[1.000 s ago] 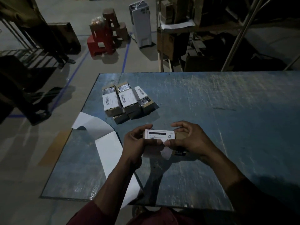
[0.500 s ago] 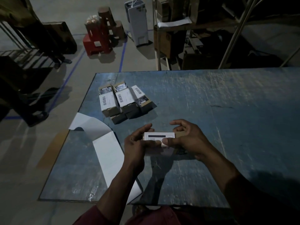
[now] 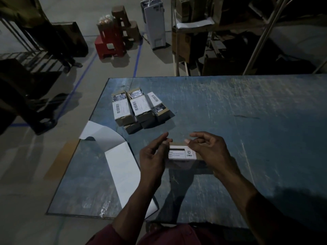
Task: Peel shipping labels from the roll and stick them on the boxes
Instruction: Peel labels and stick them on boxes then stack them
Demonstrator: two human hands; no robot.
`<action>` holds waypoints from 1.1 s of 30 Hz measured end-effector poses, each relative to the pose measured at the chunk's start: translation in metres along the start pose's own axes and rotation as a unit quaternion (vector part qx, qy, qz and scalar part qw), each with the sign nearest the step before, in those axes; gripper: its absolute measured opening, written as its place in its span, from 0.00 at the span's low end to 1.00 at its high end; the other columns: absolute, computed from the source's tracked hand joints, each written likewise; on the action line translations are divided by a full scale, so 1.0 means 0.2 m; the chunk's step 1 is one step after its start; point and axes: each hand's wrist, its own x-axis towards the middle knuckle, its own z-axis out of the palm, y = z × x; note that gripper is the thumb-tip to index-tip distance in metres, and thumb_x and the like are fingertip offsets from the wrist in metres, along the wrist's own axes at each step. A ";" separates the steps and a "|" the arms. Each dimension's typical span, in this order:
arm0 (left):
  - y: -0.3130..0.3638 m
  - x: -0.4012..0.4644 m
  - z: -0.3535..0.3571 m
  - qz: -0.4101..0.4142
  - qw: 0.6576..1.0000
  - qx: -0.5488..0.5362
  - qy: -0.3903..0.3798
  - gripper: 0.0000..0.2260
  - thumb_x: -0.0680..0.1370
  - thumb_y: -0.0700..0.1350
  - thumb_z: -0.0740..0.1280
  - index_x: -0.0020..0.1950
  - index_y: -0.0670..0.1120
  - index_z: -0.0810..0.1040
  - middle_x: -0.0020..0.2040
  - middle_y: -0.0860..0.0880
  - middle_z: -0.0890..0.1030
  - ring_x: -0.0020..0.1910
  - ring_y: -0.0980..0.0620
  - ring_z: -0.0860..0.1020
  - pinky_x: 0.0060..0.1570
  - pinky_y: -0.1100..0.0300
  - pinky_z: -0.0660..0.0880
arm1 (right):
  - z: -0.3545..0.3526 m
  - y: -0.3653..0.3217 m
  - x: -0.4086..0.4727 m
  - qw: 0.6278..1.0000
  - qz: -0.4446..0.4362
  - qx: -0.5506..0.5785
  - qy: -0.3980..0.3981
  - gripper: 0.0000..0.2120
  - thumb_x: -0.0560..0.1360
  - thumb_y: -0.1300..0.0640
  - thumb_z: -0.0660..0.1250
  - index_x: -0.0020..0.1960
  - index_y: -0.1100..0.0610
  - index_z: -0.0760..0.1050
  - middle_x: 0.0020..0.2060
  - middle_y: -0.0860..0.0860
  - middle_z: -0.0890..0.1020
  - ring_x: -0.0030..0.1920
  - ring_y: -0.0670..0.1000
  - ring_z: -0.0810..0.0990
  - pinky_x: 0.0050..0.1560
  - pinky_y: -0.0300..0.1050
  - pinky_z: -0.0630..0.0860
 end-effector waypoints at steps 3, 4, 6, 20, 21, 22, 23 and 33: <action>-0.03 0.00 0.00 0.015 0.999 0.047 -0.006 0.12 0.81 0.43 0.72 0.64 0.52 0.85 0.53 0.53 0.87 0.56 0.51 0.85 0.57 0.55 0.81 | 0.00 -0.02 0.00 0.998 0.000 -0.048 -0.031 0.33 0.60 0.42 0.86 0.62 0.44 0.79 0.47 0.48 0.85 0.48 0.48 0.84 0.49 0.45 0.82; -0.03 0.00 0.00 0.011 0.998 0.056 -0.007 0.13 0.80 0.45 0.74 0.64 0.53 0.85 0.53 0.54 0.87 0.56 0.51 0.85 0.57 0.53 0.81 | 0.00 -0.01 -0.01 0.998 0.002 -0.057 -0.036 0.34 0.59 0.42 0.86 0.63 0.42 0.79 0.48 0.47 0.84 0.49 0.47 0.83 0.50 0.45 0.82; -0.02 0.00 0.00 -0.004 0.998 0.058 0.000 0.12 0.79 0.45 0.75 0.62 0.53 0.86 0.54 0.54 0.87 0.57 0.50 0.85 0.56 0.53 0.81 | 0.01 0.00 -0.01 0.998 -0.006 -0.058 -0.030 0.28 0.64 0.44 0.85 0.61 0.41 0.79 0.48 0.47 0.84 0.50 0.46 0.83 0.51 0.45 0.81; 0.02 0.02 -0.03 -0.066 0.996 0.026 -0.046 0.14 0.86 0.47 0.59 0.68 0.55 0.80 0.56 0.48 0.87 0.55 0.47 0.85 0.51 0.55 0.79 | -0.01 0.00 0.03 0.997 0.012 -0.059 -0.049 0.13 0.79 0.56 0.73 0.62 0.48 0.79 0.49 0.48 0.84 0.52 0.49 0.84 0.44 0.41 0.77; 0.02 0.03 -0.04 -0.072 0.995 0.022 -0.063 0.16 0.83 0.53 0.61 0.69 0.59 0.78 0.58 0.49 0.87 0.58 0.48 0.85 0.53 0.52 0.79 | -0.02 0.00 0.05 0.997 0.027 -0.056 -0.055 0.10 0.81 0.57 0.70 0.60 0.48 0.80 0.49 0.49 0.85 0.52 0.50 0.84 0.44 0.41 0.76; 0.03 0.03 -0.06 -0.080 0.993 0.014 -0.085 0.18 0.80 0.56 0.63 0.70 0.64 0.77 0.61 0.50 0.85 0.60 0.50 0.83 0.54 0.50 0.79 | -0.04 0.01 0.06 0.995 0.042 -0.056 -0.068 0.08 0.82 0.58 0.68 0.58 0.49 0.81 0.50 0.49 0.85 0.52 0.51 0.84 0.44 0.42 0.76; 0.04 0.04 -0.08 -0.086 0.990 0.013 -0.108 0.19 0.78 0.55 0.65 0.69 0.68 0.76 0.63 0.51 0.84 0.62 0.51 0.82 0.55 0.49 0.80 | -0.06 0.01 0.07 0.993 0.061 -0.055 -0.083 0.08 0.83 0.59 0.66 0.55 0.49 0.82 0.51 0.50 0.85 0.52 0.52 0.84 0.45 0.43 0.76; 0.06 0.10 -0.17 -0.174 0.978 0.065 -0.096 0.11 0.87 0.47 0.62 0.63 0.50 0.84 0.54 0.45 0.87 0.54 0.42 0.85 0.44 0.49 0.81 | -0.26 0.04 0.09 0.957 0.004 -0.081 -0.278 0.29 0.68 0.49 0.83 0.66 0.40 0.77 0.62 0.44 0.82 0.60 0.47 0.83 0.57 0.46 0.81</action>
